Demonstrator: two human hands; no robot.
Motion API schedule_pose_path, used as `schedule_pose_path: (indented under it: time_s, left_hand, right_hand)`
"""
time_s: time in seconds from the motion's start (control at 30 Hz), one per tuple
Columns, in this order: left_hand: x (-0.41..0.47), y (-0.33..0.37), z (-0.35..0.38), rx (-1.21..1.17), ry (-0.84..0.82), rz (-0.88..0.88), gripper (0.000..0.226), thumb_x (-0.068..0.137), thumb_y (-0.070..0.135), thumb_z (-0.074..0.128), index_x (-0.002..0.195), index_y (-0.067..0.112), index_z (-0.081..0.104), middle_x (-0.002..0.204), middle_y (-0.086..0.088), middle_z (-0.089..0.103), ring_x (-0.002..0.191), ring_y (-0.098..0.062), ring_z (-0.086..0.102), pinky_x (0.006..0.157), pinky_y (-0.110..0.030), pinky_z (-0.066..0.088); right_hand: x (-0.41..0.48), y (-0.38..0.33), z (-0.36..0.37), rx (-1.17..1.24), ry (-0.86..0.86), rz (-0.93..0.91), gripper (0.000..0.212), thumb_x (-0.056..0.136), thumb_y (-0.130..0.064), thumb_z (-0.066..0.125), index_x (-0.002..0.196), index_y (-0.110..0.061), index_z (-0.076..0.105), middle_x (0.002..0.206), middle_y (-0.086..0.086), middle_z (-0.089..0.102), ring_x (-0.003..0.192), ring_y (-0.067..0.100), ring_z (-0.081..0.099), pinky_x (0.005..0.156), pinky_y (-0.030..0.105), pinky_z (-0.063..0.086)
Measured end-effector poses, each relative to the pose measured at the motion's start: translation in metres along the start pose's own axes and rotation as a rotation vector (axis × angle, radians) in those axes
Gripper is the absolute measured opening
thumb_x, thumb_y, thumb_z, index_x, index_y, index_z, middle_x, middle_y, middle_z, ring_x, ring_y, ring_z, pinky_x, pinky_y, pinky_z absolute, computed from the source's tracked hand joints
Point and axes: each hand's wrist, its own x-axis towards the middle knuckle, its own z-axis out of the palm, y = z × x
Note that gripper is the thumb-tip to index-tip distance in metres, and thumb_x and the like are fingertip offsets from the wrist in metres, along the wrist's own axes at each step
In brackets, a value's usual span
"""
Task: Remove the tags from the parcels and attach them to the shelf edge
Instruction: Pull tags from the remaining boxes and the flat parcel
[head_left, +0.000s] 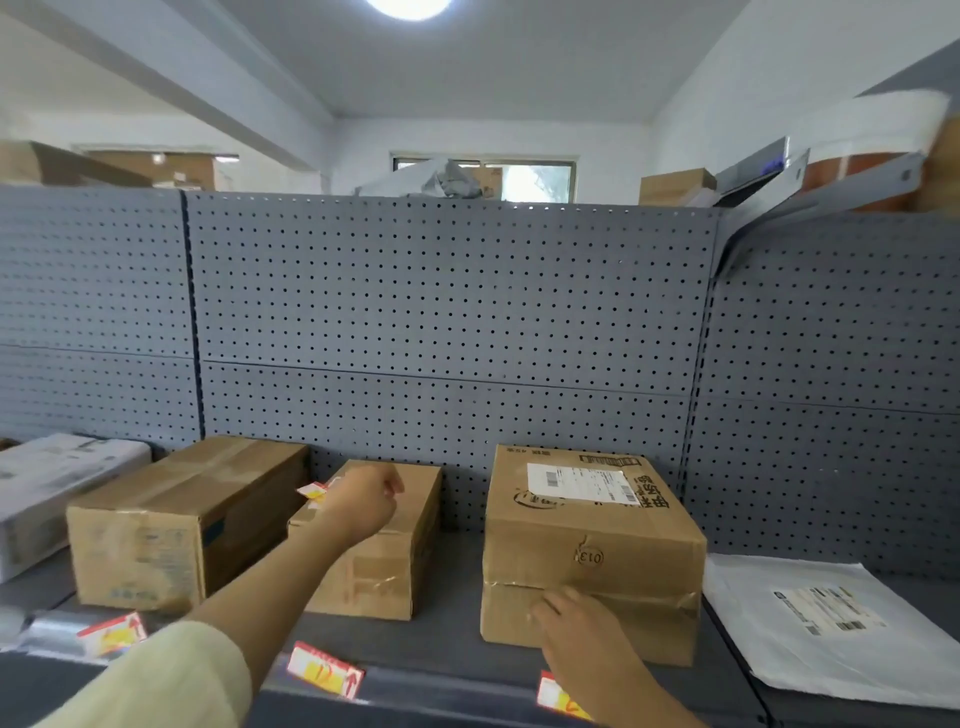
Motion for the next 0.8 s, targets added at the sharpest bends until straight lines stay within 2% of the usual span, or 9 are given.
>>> schedule_pose_path:
  time_s: [0.07,0.1,0.17,0.3,0.37,0.47,0.57,0.73,0.8]
  left_hand:
    - [0.017,-0.016,-0.010,0.076,0.051,-0.049,0.018,0.090,0.014,0.055,0.100,0.024,0.066,0.117,-0.003,0.062,0.108,-0.022,0.060,0.092,-0.036,0.051]
    - [0.024,-0.023,-0.013,0.147,0.063,-0.075,0.022,0.090,0.015,0.055,0.107,0.023,0.066,0.121,-0.003,0.059,0.111,-0.023,0.058,0.093,-0.036,0.049]
    - [0.034,-0.035,-0.015,0.271,0.060,-0.132,0.030,0.089,0.014,0.052,0.116,0.023,0.063,0.128,-0.003,0.053,0.117,-0.024,0.052,0.097,-0.035,0.045]
    - [0.045,-0.054,-0.009,0.352,0.019,-0.182,0.037,0.090,0.019,0.051,0.127,0.023,0.056,0.136,-0.005,0.048,0.123,-0.025,0.047,0.101,-0.037,0.041]
    - [0.046,-0.061,-0.007,0.351,0.006,-0.187,0.040,0.090,0.019,0.052,0.130,0.023,0.053,0.137,-0.006,0.047,0.124,-0.026,0.047,0.102,-0.038,0.041]
    - [0.046,-0.069,-0.007,0.348,-0.007,-0.182,0.047,0.092,0.020,0.052,0.138,0.023,0.046,0.140,-0.008,0.046,0.127,-0.029,0.045,0.103,-0.040,0.039]
    - [0.046,-0.075,-0.011,0.308,-0.016,-0.196,0.045,0.090,0.021,0.053,0.135,0.021,0.048,0.139,-0.009,0.046,0.126,-0.030,0.045,0.103,-0.041,0.039]
    - [0.043,-0.089,-0.018,0.266,-0.017,-0.189,0.034,0.093,0.022,0.051,0.126,0.018,0.056,0.135,-0.009,0.049,0.124,-0.030,0.046,0.101,-0.040,0.040]
    - [0.042,-0.096,-0.022,0.252,-0.021,-0.187,0.035,0.093,0.022,0.051,0.128,0.019,0.055,0.136,-0.008,0.049,0.125,-0.029,0.046,0.102,-0.039,0.040]
  right_hand:
    - [0.012,0.000,0.002,0.004,-0.053,-0.011,0.040,0.035,-0.043,0.084,0.072,-0.033,0.073,0.074,-0.021,0.067,0.067,-0.003,0.062,0.055,0.011,0.047]
    - [0.018,0.003,0.006,-0.018,-0.080,-0.006,0.038,0.033,-0.044,0.082,0.068,-0.033,0.072,0.071,-0.022,0.066,0.064,-0.003,0.061,0.052,0.011,0.045]
    - [0.027,0.006,0.011,-0.037,-0.101,-0.020,0.026,0.050,-0.039,0.075,0.074,-0.033,0.070,0.075,-0.018,0.065,0.069,-0.001,0.061,0.057,0.013,0.045]
    - [0.035,0.000,0.003,-0.139,0.025,-0.139,0.020,0.047,-0.038,0.075,0.064,-0.034,0.067,0.059,-0.020,0.056,0.055,-0.002,0.052,0.046,0.011,0.038]
    - [0.041,-0.006,-0.005,-0.107,0.085,-0.210,0.025,0.045,-0.031,0.075,0.067,-0.033,0.065,0.063,-0.018,0.056,0.058,0.001,0.052,0.048,0.013,0.037]
    - [0.055,-0.022,-0.013,-0.010,0.159,-0.305,0.019,0.063,-0.020,0.049,0.073,-0.029,0.063,0.071,-0.013,0.060,0.064,0.006,0.050,0.049,0.017,0.038]
    - [0.082,-0.046,-0.021,0.042,0.144,-0.352,0.017,0.076,-0.021,0.047,0.084,-0.025,0.061,0.081,-0.010,0.062,0.069,0.009,0.053,0.055,0.020,0.044]
    - [0.135,-0.077,-0.018,0.157,0.159,-0.148,0.023,0.090,-0.013,0.043,0.105,-0.013,0.061,0.106,0.001,0.062,0.097,0.021,0.053,0.079,0.035,0.049]
    - [0.151,-0.084,-0.014,0.217,0.178,-0.078,0.023,0.092,-0.011,0.045,0.108,-0.015,0.061,0.109,0.000,0.060,0.102,0.020,0.050,0.082,0.034,0.047]
